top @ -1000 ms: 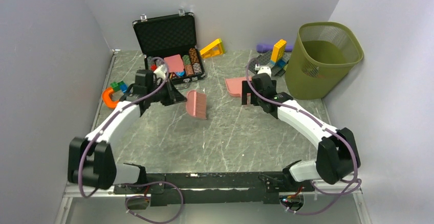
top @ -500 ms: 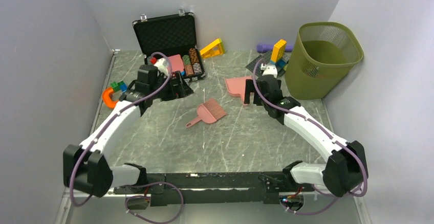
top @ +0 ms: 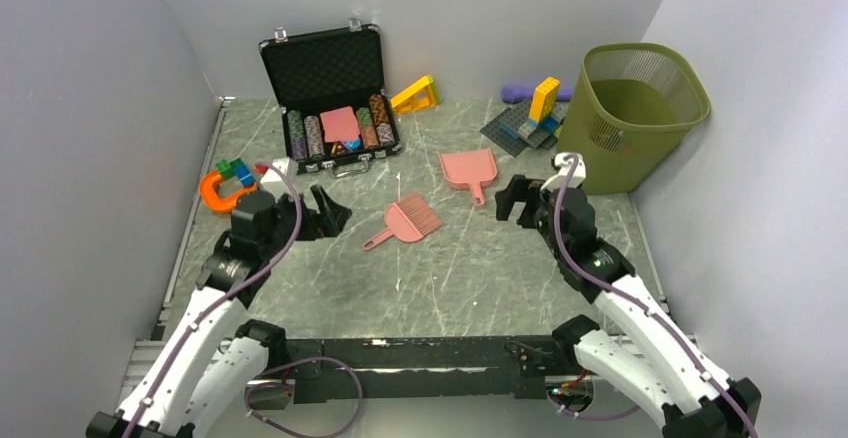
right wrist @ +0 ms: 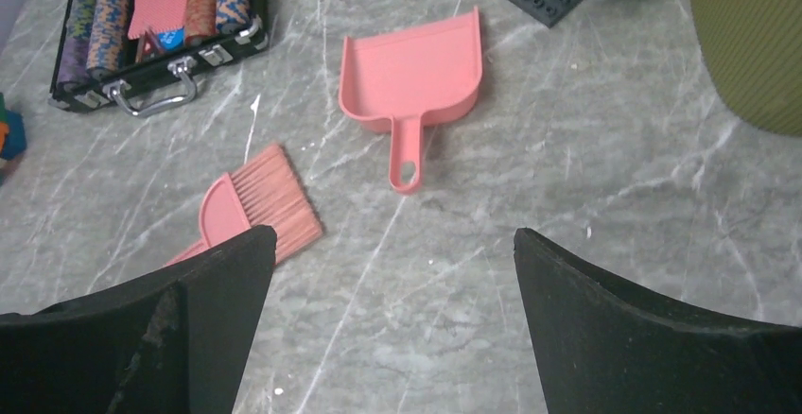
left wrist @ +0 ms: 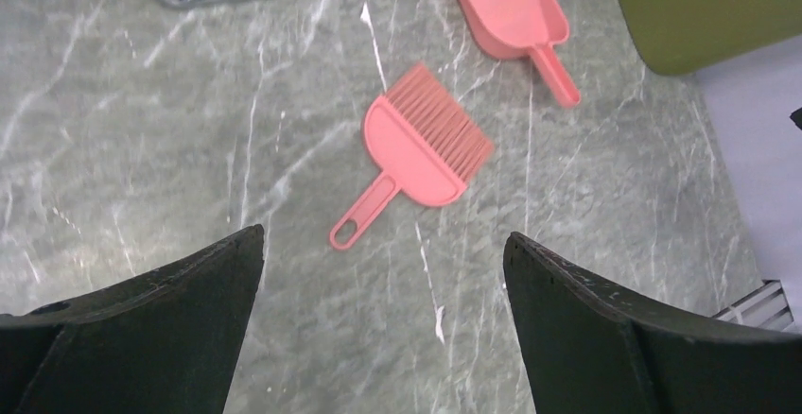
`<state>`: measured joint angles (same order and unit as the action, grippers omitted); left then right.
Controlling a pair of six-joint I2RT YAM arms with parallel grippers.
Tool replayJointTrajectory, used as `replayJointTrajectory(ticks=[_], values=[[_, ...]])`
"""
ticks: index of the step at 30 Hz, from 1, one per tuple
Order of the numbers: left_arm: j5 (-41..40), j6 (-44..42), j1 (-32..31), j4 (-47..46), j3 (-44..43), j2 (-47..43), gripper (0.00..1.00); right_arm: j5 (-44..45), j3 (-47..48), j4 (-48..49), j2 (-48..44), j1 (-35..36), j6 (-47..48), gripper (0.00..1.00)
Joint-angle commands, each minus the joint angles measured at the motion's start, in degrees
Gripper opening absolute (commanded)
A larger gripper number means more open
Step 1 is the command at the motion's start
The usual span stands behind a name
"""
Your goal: Sweep away the paper scraps from the table
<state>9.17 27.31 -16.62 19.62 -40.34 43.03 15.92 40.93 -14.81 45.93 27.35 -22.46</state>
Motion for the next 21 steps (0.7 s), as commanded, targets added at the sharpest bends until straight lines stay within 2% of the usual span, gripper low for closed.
replayJointTrajectory(ticks=[1, 7, 14, 21], values=[[0.9, 3.5, -0.3, -7.3, 8.2, -6.5, 1.0, -1.4, -7.3, 4.0, -6.8, 0.0, -2.6, 1.0], [0.1, 4.8, -0.3, -7.4, 11.7, -9.4, 0.99, -1.8, -11.9, 2.6, -10.3, -0.1, -6.1, 1.0], [0.6, 2.8, -0.2, -4.4, 9.4, -7.1, 0.99, -1.7, -12.8, 1.6, -10.3, 0.0, -7.4, 1.0], [0.3, 2.6, -0.3, -4.4, 10.2, -8.9, 0.99, -1.2, -13.0, 1.1, -11.3, -0.1, -7.4, 1.0]])
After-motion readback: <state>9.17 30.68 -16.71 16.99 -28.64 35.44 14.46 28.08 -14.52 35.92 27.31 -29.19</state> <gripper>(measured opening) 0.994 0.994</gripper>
